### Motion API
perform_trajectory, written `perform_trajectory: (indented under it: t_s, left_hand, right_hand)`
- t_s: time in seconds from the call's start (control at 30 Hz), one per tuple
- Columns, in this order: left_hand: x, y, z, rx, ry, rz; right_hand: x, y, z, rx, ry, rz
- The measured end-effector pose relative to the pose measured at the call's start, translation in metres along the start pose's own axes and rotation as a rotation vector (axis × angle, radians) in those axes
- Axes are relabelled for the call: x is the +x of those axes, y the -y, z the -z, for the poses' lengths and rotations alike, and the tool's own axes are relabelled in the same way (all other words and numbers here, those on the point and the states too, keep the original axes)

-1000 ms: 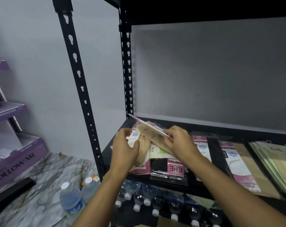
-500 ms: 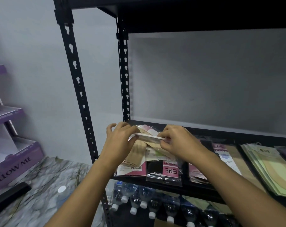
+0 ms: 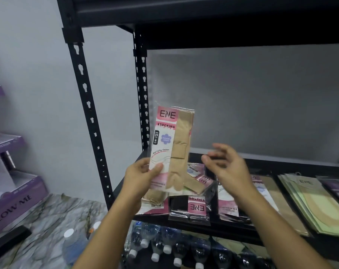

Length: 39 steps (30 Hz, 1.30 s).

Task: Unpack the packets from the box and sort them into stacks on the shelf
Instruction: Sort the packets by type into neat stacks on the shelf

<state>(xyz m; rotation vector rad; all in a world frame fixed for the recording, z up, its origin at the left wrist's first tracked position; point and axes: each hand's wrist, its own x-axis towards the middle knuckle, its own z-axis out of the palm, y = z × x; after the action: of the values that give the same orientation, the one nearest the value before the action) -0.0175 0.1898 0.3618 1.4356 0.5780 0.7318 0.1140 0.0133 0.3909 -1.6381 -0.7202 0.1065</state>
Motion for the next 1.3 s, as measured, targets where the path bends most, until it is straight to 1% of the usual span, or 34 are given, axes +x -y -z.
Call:
perform_trajectory:
  t_s: [0.07,0.13,0.23,0.3,0.4,0.5,0.63,0.73,0.83,1.0,1.17,1.3]
  left_hand:
    - [-0.007,0.007,-0.011,-0.084,0.045,0.091]
    - [-0.016,0.013,-0.021,-0.132,0.088,0.142]
    - [-0.028,0.023,-0.029,-0.164,0.116,0.15]
    - [-0.033,0.028,-0.032,-0.161,0.11,0.142]
    - [-0.035,0.032,-0.033,-0.16,0.088,0.13]
    - [-0.037,0.031,-0.037,-0.135,0.073,0.099]
    - [-0.041,0.028,-0.051,-0.081,0.051,0.051]
    - [-0.045,0.028,-0.07,0.015,0.041,-0.013]
    - [-0.048,0.029,-0.099,0.144,0.06,-0.072]
    - [-0.048,0.034,-0.155,0.312,0.128,-0.13]
    - [-0.051,0.037,-0.208,0.548,0.188,-0.215]
    - [-0.048,0.044,-0.237,0.777,0.187,-0.258]
  right_hand:
    - [-0.007,-0.005,-0.013,0.114,0.095,-0.076]
    - [-0.013,-0.01,-0.025,0.174,0.147,-0.132]
    - [-0.02,-0.021,-0.037,0.235,0.099,-0.177]
    - [-0.025,-0.026,-0.039,0.219,0.058,-0.178]
    - [-0.029,-0.031,-0.037,0.206,0.046,-0.192]
    - [-0.031,-0.03,-0.033,0.207,0.033,-0.184]
    - [-0.031,-0.03,-0.02,0.196,-0.023,-0.157]
    - [-0.032,-0.033,-0.001,0.199,-0.09,-0.166]
    - [-0.032,-0.04,0.026,0.147,-0.166,-0.177]
    - [-0.032,-0.059,0.083,-0.068,-0.297,-0.205]
    - [-0.032,-0.074,0.134,-0.294,-0.334,-0.207]
    - [-0.03,-0.088,0.156,-0.465,-0.369,-0.191]
